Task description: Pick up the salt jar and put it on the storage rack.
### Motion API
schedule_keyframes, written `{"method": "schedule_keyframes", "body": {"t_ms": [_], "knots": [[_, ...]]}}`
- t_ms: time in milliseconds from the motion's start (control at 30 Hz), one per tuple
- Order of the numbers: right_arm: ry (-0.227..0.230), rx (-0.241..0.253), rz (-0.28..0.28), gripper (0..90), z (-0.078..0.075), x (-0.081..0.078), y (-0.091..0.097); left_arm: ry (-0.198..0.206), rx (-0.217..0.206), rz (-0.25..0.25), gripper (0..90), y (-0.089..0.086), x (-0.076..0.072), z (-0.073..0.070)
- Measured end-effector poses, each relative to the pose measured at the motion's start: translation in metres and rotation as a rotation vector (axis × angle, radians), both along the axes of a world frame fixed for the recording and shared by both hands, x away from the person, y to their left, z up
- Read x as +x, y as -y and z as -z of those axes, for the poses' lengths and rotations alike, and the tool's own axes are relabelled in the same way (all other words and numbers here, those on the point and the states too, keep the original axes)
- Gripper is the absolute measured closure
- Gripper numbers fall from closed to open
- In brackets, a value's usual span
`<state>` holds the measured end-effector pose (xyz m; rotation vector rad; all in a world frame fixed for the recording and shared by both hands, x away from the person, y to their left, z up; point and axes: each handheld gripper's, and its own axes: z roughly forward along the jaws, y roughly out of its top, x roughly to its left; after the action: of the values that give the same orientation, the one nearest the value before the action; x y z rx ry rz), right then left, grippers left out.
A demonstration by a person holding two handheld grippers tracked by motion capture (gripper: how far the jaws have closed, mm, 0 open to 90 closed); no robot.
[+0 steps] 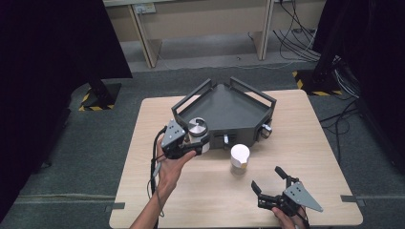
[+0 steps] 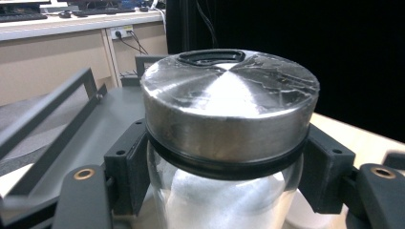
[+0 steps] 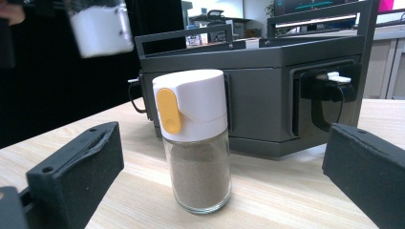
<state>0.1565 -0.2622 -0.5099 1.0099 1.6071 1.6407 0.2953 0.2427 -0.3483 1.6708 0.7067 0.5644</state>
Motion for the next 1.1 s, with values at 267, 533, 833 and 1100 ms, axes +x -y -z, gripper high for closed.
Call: {"method": "schedule_keyframes", "body": {"t_ms": [267, 533, 833, 1100], "knots": [[-0.006, 0.009, -0.002, 0.3, 0.001, 0.001, 0.000, 0.006, 0.000, -0.040, 30.3, 0.015, 0.035, -0.020], [-0.009, 0.022, 0.004, 0.3, 0.001, 0.001, 0.004, 0.014, -0.002, -0.072, 30.3, 0.025, 0.069, -0.017], [-0.012, 0.031, 0.007, 0.3, 0.002, 0.002, 0.007, 0.012, -0.010, -0.107, 30.3, 0.032, 0.092, -0.001], [-0.022, 0.039, 0.008, 0.3, 0.003, 0.004, 0.009, -0.016, -0.011, -0.154, 30.3, 0.034, 0.108, 0.019]]}}
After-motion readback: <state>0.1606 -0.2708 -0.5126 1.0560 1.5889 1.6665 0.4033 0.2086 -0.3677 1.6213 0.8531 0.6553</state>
